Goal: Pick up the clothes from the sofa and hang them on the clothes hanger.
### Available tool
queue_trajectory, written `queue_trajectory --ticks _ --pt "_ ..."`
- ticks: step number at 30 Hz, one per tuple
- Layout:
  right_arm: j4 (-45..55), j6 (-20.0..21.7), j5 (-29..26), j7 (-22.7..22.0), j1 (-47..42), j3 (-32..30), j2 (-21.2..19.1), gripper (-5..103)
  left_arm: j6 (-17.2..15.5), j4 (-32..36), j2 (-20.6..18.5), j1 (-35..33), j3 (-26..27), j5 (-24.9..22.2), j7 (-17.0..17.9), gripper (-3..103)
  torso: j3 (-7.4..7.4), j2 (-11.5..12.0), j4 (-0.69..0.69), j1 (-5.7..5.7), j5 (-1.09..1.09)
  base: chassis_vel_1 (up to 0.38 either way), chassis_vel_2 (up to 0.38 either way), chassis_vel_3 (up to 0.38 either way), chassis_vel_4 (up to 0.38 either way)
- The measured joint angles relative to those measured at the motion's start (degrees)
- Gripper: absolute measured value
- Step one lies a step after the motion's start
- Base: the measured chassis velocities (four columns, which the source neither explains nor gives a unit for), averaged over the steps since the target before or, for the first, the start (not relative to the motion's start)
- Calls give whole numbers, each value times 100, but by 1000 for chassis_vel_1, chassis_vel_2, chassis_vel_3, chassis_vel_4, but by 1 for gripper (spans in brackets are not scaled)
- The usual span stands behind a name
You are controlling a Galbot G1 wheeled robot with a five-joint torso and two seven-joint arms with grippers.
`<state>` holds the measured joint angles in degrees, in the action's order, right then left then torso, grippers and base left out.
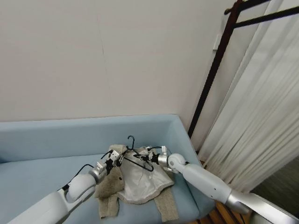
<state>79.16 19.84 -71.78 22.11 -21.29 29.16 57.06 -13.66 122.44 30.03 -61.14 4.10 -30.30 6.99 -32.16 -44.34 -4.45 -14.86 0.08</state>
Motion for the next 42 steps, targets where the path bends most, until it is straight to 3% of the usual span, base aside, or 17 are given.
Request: queue_trajectory --ticks 4,12,21,39,42 --pt "-3 -11 119 40 -76 87 95 8 -32 42 -119 -410 168 173 129 1 0 0 0 0 0 0 0 0 0" --pt "-310 -44 350 149 143 342 374 8 -317 -233 68 -480 -39 398 241 1 -1 0 -3 0 -1 0 0 0 0" --pt "-1345 -198 934 395 409 492 952 8 -407 9 -23 -1138 156 623 308 1 -1 0 -1 0 0 0 0 0 0" --pt "-2124 -691 1833 171 644 760 1707 8 -317 -677 513 -891 -39 620 454 -2 -1 1 0 0 0 0 0 0 0" --pt "-2274 -811 1940 80 668 745 1806 8 -291 -723 612 -788 -86 568 523 6 -1 1 -1 0 0 0 0 0 0"
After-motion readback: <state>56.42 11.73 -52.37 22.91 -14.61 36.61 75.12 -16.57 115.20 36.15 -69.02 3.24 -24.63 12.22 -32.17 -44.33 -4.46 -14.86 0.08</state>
